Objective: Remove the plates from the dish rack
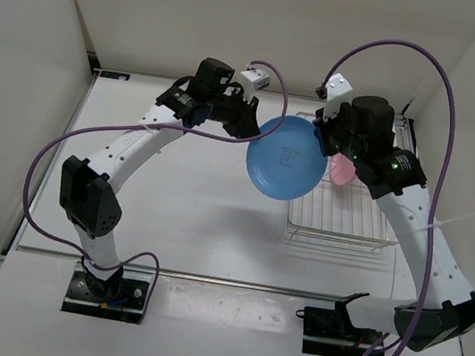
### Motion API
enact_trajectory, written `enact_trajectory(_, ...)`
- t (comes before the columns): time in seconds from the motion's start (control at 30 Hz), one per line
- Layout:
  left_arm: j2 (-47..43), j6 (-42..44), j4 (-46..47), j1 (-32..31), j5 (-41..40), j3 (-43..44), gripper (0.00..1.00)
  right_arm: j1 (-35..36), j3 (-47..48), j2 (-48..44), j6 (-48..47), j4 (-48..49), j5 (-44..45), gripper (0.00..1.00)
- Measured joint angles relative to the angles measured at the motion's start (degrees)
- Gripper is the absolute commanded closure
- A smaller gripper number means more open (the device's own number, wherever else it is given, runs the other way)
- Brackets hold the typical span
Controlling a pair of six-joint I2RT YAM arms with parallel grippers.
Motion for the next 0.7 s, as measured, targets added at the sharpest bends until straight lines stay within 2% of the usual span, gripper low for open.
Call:
enact_trajectory(0.13,1.2,-0.6,0.1,-0.2,-0.2,0.3,0.89,-0.3,0.0,0.0,0.2,-0.5,0.0,1.0)
enact_trajectory(0.27,1.3,-2.9,1.6,-0.9,-2.9,-0.4,0.89,-0.5,0.0,0.1,0.2,-0.9,0.1,0.89)
enact_trajectory(0.33,0.6,-4.5,3.1,-1.3,-5.4,-2.4,0.89,-0.5,-0.3,0.1,0.5,-0.5,0.2,0.7)
enact_trajectory(0.37,0.0,-5.2,3.8,-1.6,-7.6,-3.9,0.89,-0.5,-0.5,0.1,0.7,-0.3,0.5,0.69)
enact_trajectory(0.43,-1.4,-6.5,4.1,-1.6,-11.7,-7.2,0.89,-0.5,-0.7,0.2,0.9,0.4,1.1,0.57)
enact_trajectory(0.47,-1.8,-7.1,4.1,-1.2,-13.4,-8.5,0.89,-0.6,-0.7,0.4,1.1,0.7,1.5,0.55)
enact_trajectory(0.6,-4.6,-9.8,4.2,3.6,-18.4,-13.4,0.89,-1.7,-0.4,2.6,1.4,1.4,3.2,0.55)
enact_trajectory(0.7,-7.9,-11.8,4.6,9.6,-21.6,-16.5,0.89,-3.0,0.6,5.6,1.9,1.2,4.4,0.45)
